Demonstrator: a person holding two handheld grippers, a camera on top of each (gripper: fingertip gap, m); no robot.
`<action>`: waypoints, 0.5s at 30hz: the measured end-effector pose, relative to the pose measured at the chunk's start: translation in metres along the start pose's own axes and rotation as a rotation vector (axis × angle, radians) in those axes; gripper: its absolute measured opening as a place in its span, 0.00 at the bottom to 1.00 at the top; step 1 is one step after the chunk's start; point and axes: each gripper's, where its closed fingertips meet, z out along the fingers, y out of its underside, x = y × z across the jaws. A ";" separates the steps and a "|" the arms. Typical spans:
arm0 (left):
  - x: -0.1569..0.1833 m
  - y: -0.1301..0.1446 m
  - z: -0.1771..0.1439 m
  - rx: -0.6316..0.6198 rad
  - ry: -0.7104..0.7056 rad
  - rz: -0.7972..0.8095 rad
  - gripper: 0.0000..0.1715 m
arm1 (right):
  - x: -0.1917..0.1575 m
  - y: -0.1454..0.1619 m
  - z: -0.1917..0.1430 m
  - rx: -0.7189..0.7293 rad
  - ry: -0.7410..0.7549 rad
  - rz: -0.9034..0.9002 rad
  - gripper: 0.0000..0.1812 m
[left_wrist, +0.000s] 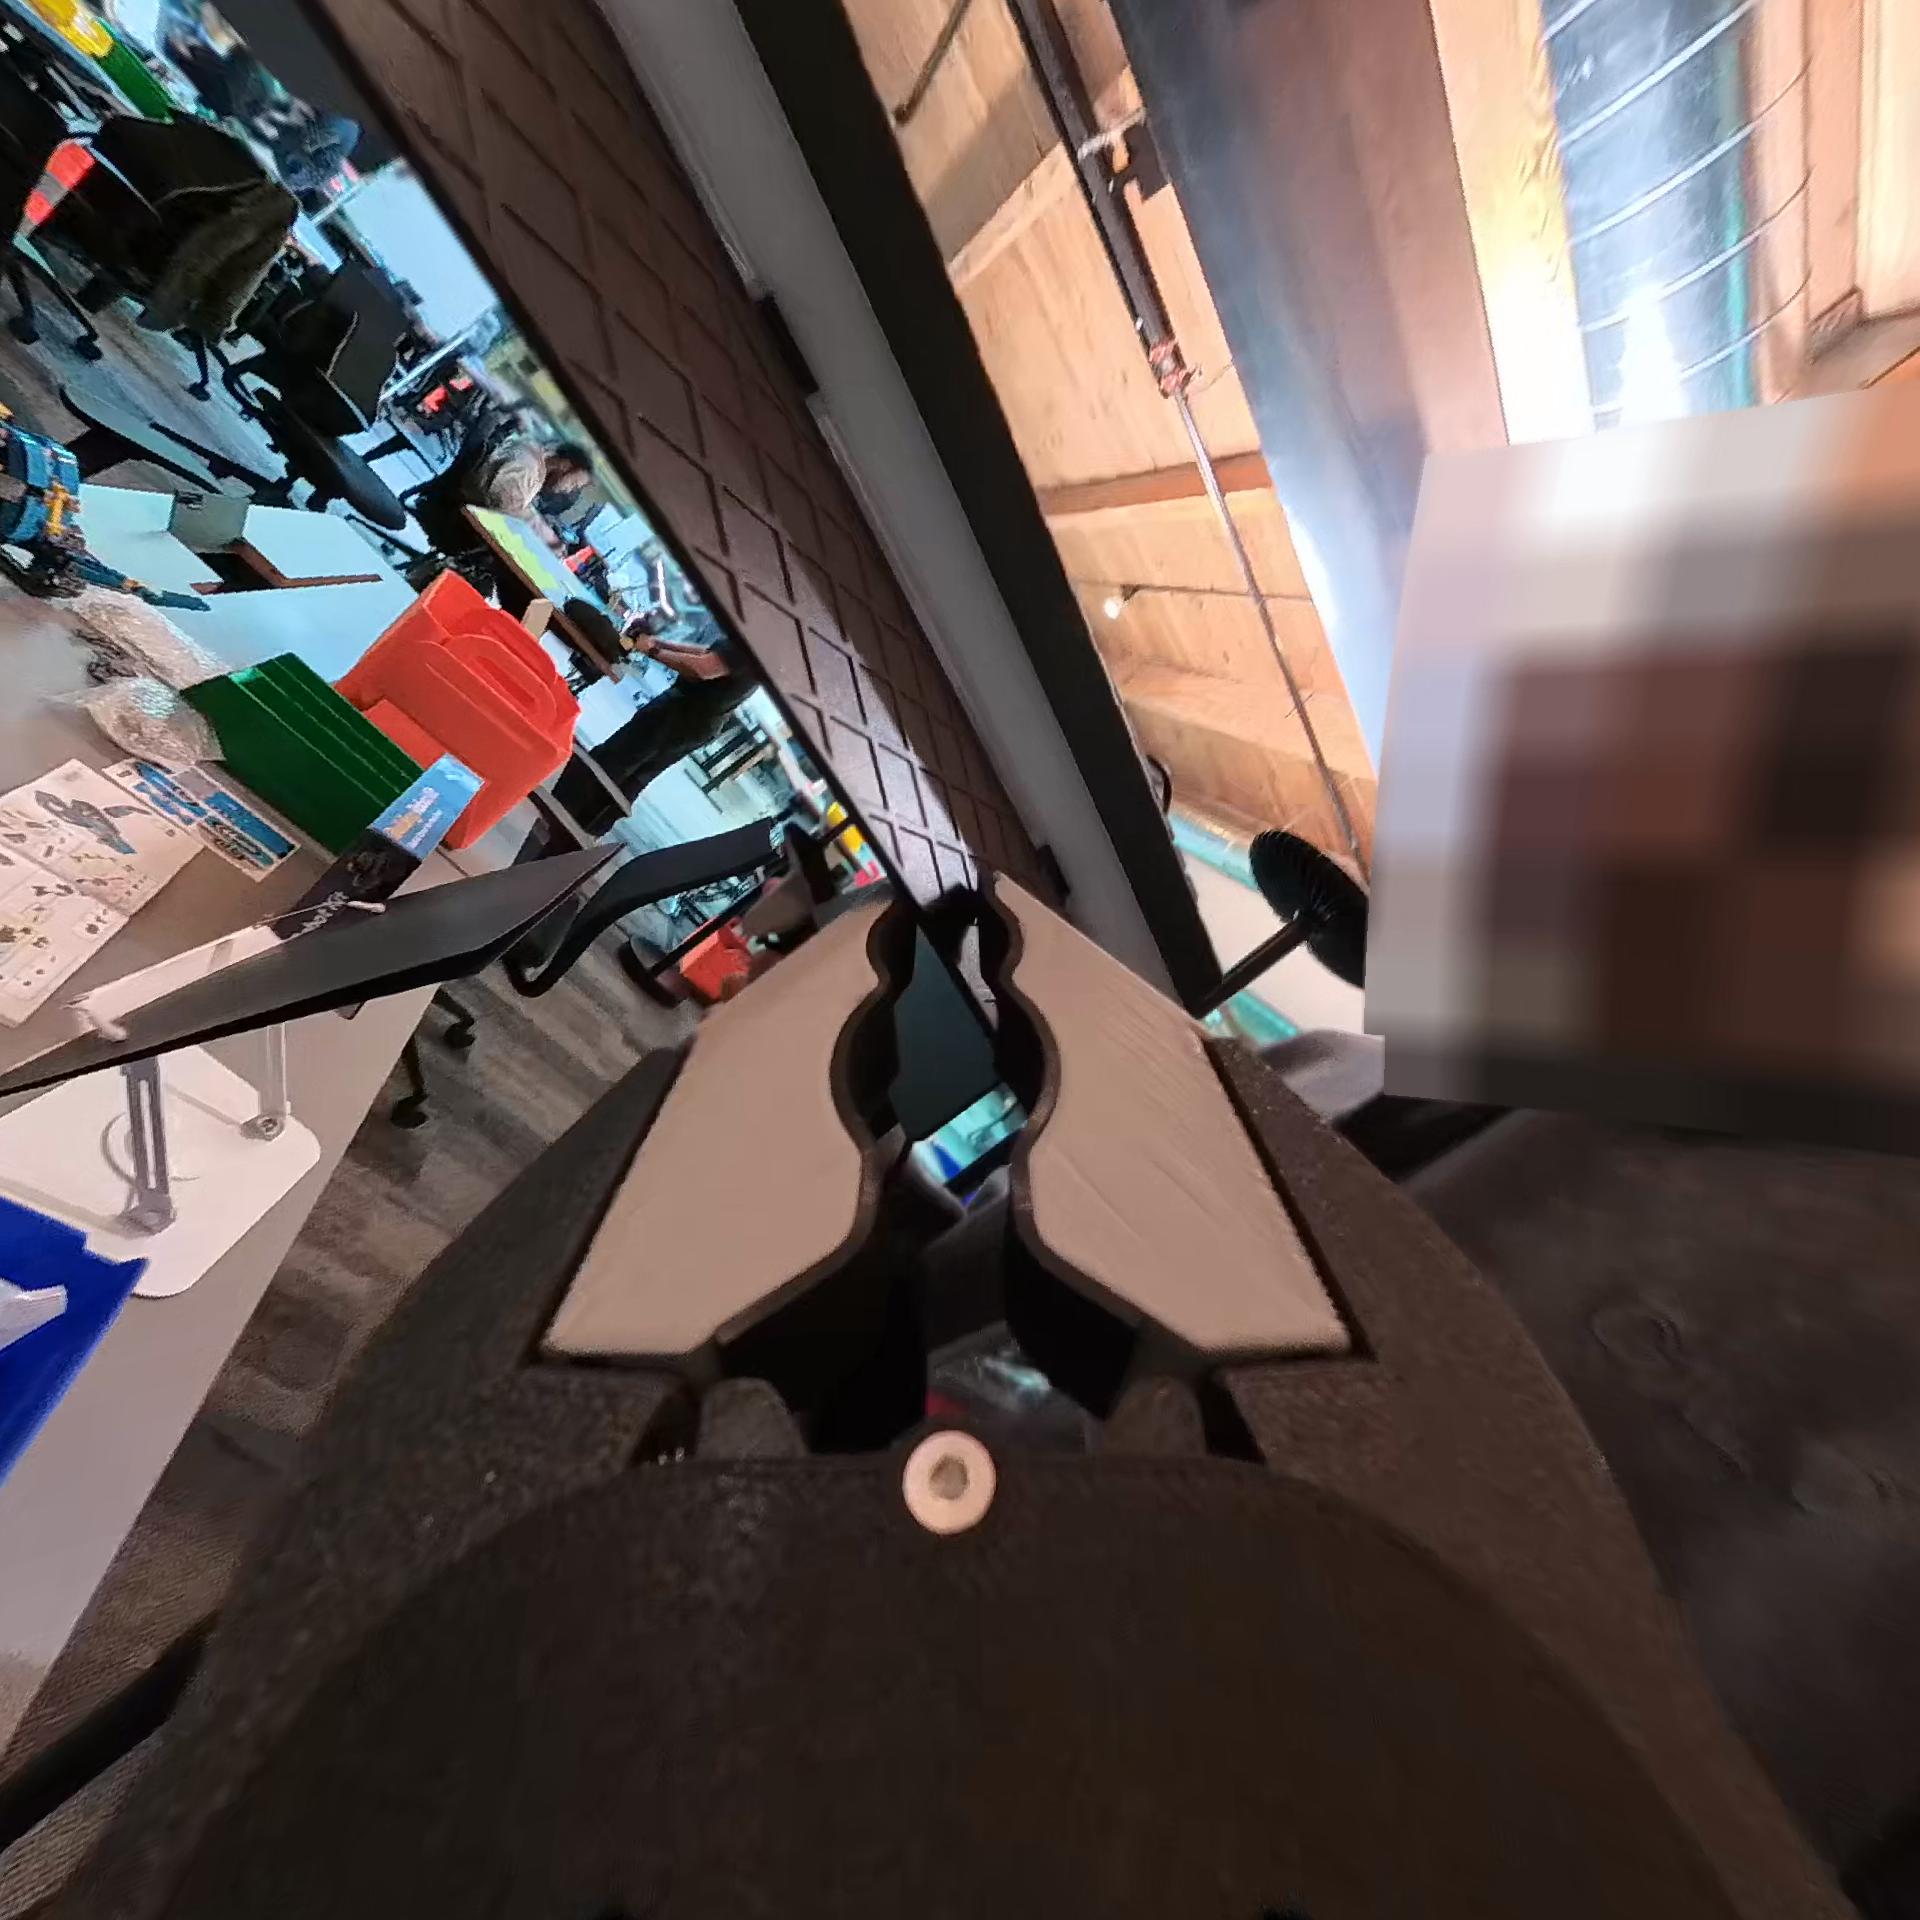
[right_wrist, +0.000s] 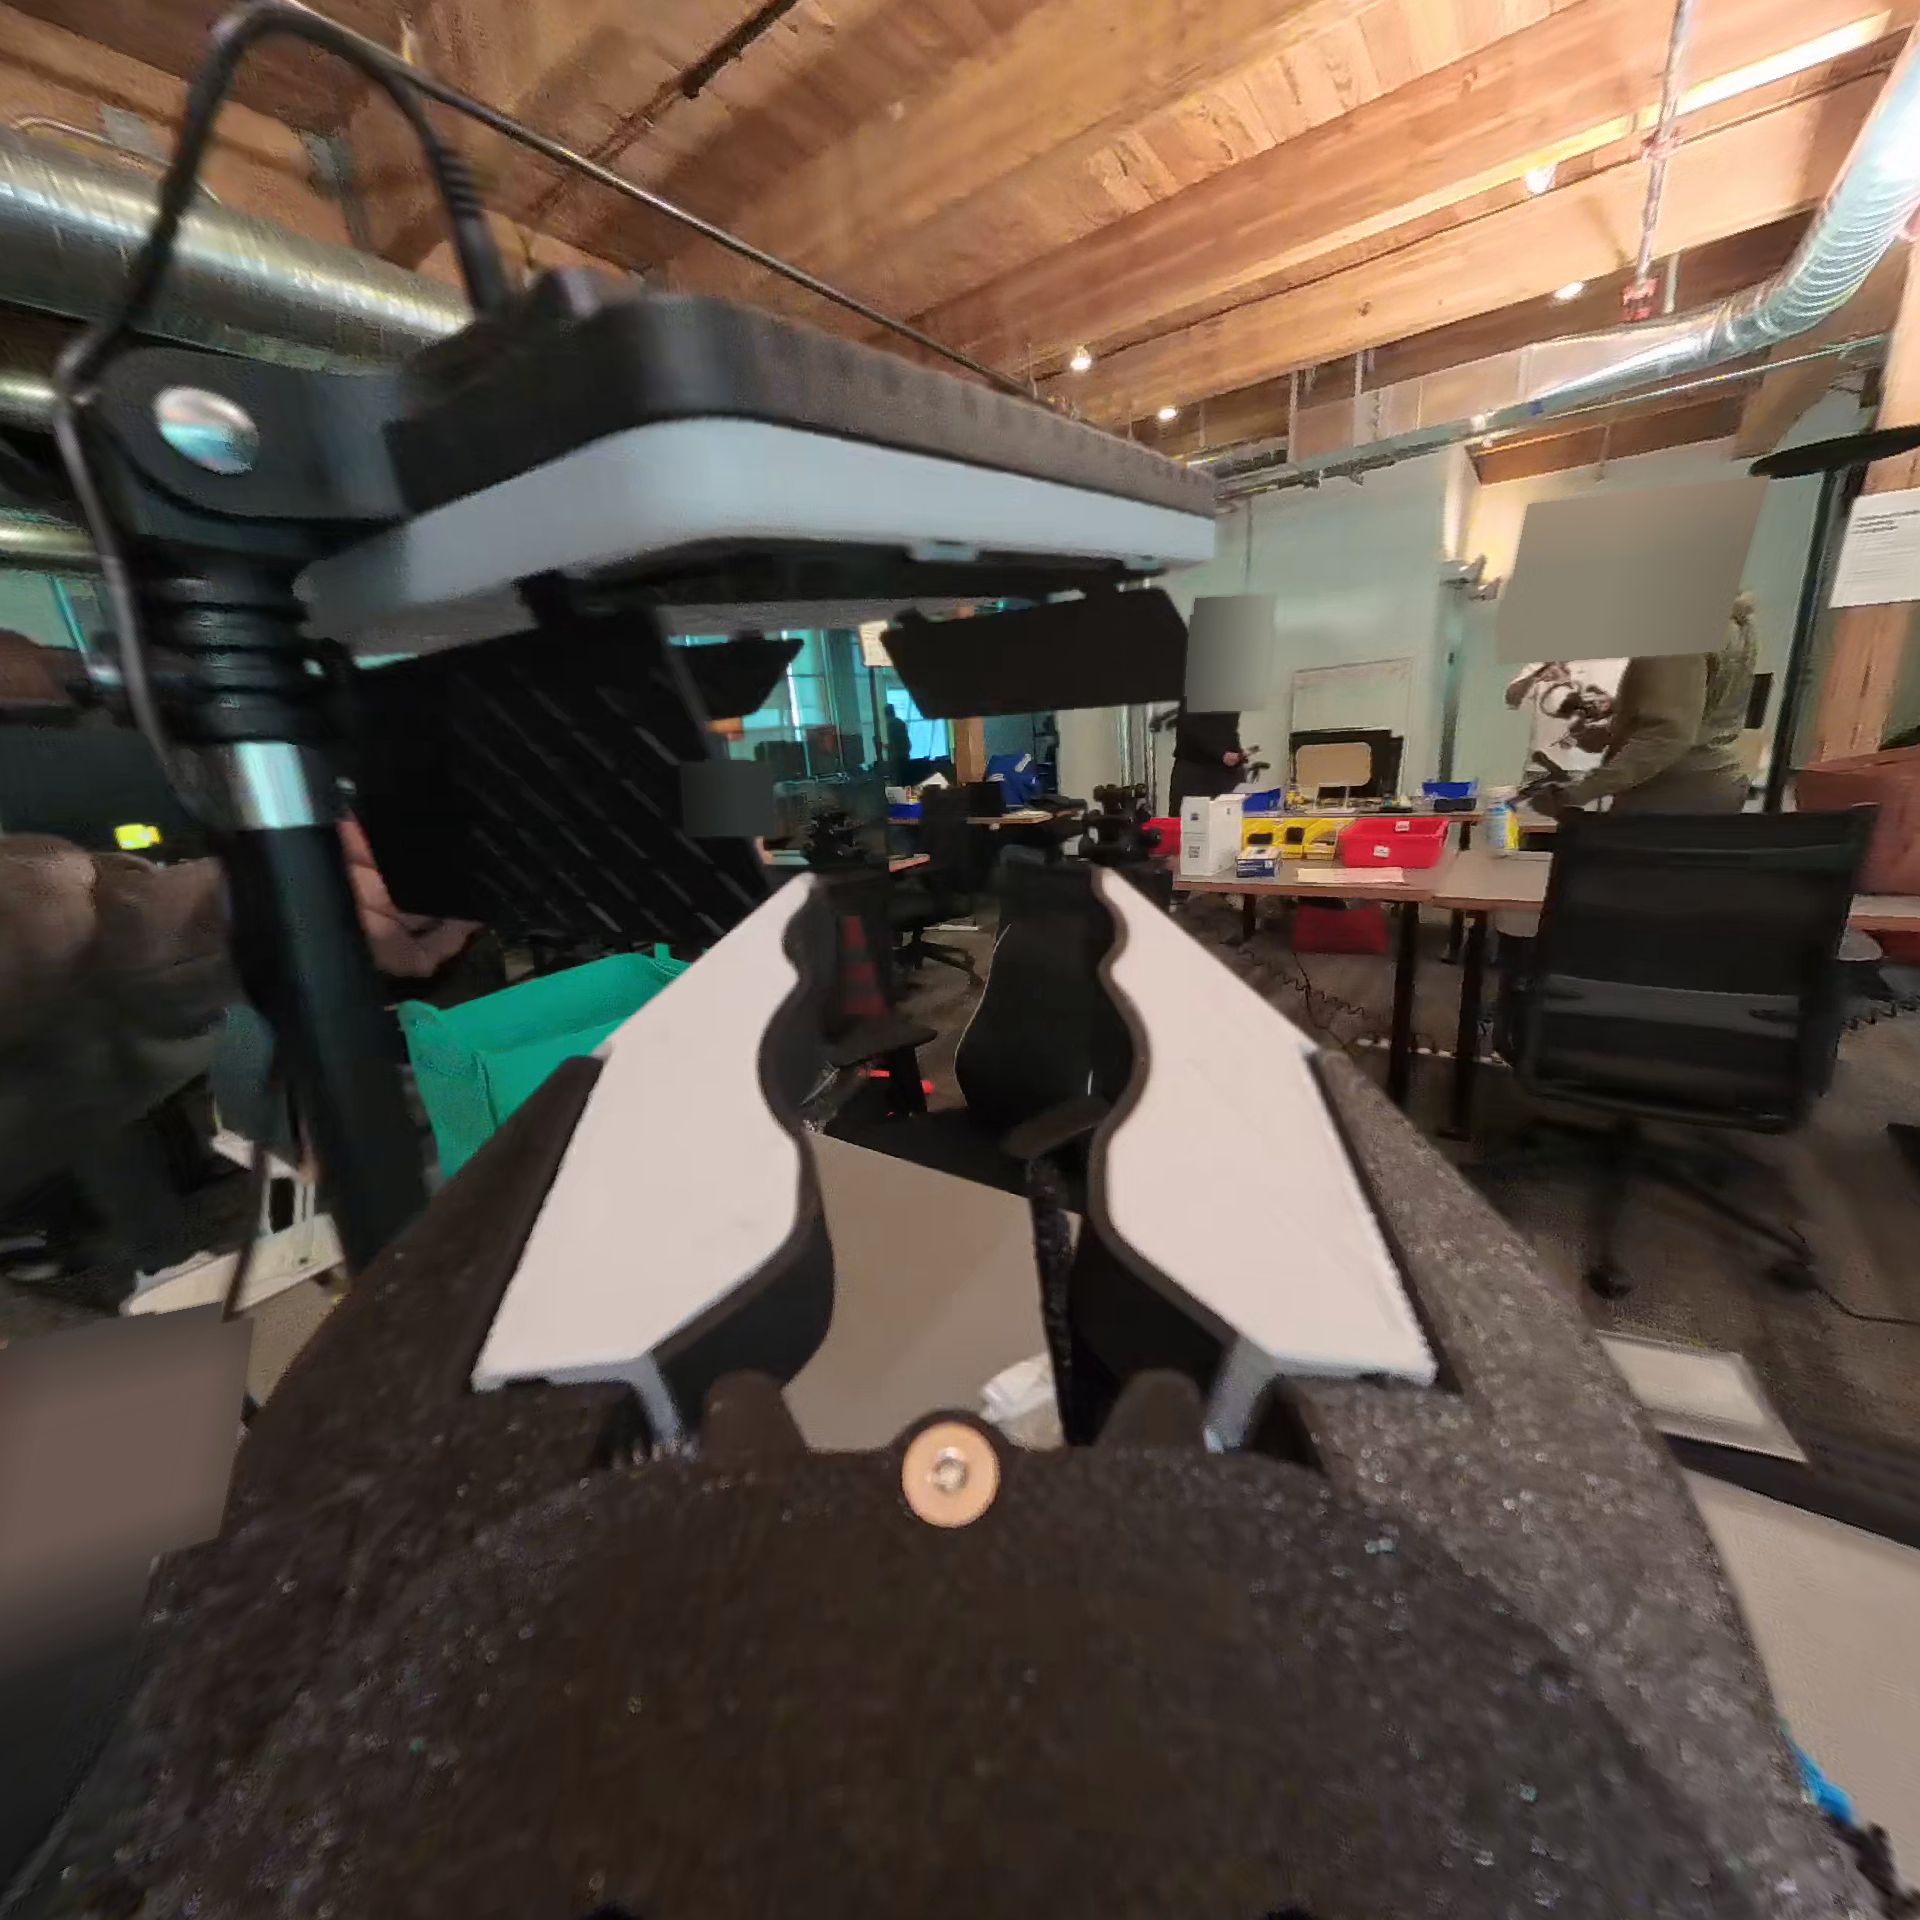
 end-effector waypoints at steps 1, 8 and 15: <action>0.001 0.002 0.003 -0.012 -0.007 0.007 0.06 | 0.014 0.003 -0.001 -0.018 0.015 -0.023 0.25; -0.003 0.001 0.007 -0.009 -0.074 -0.004 0.08 | 0.018 -0.009 0.065 0.162 -0.149 -0.273 0.31; 0.007 0.004 0.011 0.210 -0.121 -0.022 0.18 | 0.007 -0.026 0.106 0.477 -0.216 -0.181 0.38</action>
